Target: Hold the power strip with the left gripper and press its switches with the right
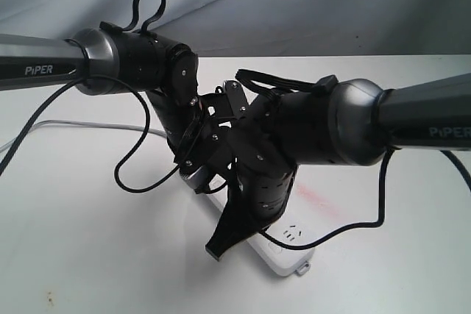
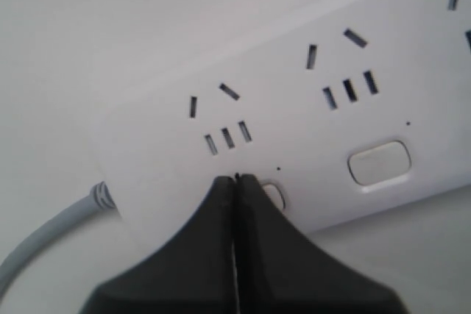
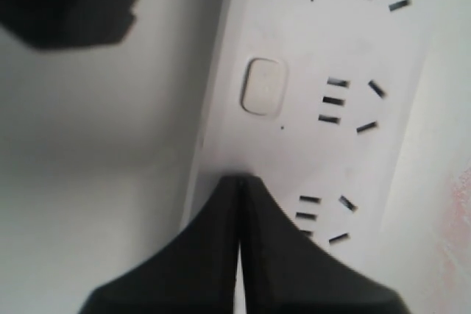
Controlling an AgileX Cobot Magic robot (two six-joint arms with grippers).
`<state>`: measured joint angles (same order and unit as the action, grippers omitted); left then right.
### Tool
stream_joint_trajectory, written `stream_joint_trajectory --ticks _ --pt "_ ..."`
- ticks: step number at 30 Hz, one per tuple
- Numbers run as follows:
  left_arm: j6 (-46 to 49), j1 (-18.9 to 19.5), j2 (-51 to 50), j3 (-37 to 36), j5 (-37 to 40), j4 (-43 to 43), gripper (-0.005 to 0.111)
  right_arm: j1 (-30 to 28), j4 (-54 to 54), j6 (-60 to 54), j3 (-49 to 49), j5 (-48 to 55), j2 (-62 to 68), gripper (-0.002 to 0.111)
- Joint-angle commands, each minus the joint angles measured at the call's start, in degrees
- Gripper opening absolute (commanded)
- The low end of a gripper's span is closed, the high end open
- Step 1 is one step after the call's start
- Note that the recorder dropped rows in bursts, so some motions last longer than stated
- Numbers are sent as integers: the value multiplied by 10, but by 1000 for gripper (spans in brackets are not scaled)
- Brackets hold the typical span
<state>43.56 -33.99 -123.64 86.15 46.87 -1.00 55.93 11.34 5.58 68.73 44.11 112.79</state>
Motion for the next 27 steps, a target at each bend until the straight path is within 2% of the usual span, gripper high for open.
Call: stream_joint_trajectory --ticks 1,9,17,27 --pt "0 -3 -9 -12 28 -15 0 5 -30 8 -26 43 -10 0" --pt "0 -3 -9 -12 28 -15 0 5 -23 16 -26 12 -12 0" --pt "0 -3 -9 -12 28 -15 0 5 71 95 -26 -17 -12 0" --pt "0 -3 -7 -12 26 -15 0 5 38 88 -26 -32 -12 0"
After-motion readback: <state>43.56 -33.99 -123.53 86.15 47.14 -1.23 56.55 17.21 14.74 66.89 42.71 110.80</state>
